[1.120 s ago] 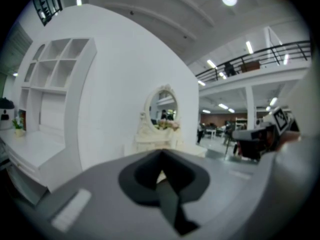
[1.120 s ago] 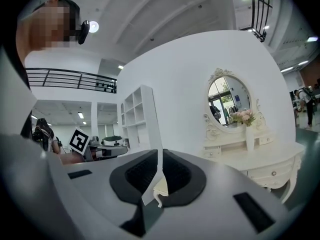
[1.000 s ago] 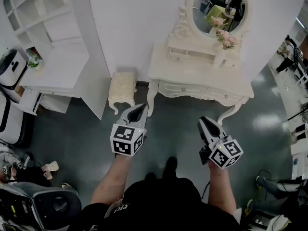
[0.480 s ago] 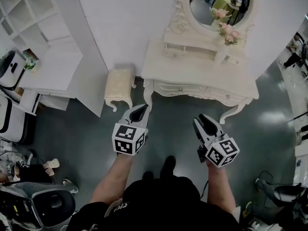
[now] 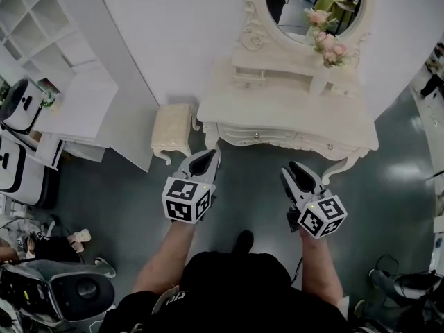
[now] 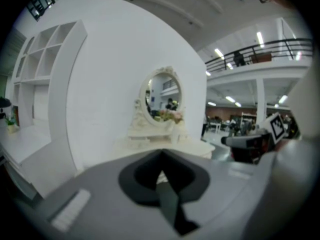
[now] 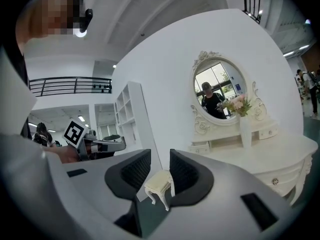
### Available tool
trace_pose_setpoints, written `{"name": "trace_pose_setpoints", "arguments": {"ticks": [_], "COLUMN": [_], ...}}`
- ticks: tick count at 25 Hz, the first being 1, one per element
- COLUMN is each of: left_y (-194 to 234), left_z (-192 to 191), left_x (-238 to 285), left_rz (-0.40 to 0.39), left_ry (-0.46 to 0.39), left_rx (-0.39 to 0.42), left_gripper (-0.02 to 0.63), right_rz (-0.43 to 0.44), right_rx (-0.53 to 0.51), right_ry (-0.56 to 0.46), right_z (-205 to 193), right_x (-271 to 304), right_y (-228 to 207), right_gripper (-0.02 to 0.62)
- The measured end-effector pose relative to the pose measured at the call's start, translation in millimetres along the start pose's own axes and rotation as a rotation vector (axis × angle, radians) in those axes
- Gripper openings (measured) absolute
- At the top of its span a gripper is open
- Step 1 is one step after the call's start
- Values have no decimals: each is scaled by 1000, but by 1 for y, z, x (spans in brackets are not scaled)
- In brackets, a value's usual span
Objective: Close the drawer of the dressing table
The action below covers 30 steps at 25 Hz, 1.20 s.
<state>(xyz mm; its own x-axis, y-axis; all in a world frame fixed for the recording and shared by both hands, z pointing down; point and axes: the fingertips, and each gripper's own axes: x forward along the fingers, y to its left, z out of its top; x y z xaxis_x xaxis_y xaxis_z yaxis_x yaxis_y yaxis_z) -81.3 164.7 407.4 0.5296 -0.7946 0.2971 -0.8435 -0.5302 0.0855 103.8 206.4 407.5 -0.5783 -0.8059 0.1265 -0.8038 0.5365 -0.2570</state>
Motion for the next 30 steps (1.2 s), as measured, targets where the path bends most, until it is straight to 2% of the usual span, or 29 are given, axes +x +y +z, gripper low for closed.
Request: {"name": "trace_pose_setpoints", "arguments": {"ticks": [13, 18, 22, 30], "left_y": [7, 24, 37, 83], "left_z": [11, 21, 42, 72], "left_x": [41, 82, 122, 204], "left_rz": [11, -20, -56, -115], "left_ry": [-23, -19, -32, -33], "left_rx": [-31, -47, -38, -50], "left_gripper": [9, 9, 9, 10], "right_rz": [53, 36, 14, 0], "right_rx": [-7, -18, -18, -38], "right_ry": [36, 39, 37, 102], "right_z": [8, 22, 36, 59], "right_x": [26, 50, 76, 164], "right_y": [-28, -50, -76, -118], "right_gripper": [90, 92, 92, 92]}}
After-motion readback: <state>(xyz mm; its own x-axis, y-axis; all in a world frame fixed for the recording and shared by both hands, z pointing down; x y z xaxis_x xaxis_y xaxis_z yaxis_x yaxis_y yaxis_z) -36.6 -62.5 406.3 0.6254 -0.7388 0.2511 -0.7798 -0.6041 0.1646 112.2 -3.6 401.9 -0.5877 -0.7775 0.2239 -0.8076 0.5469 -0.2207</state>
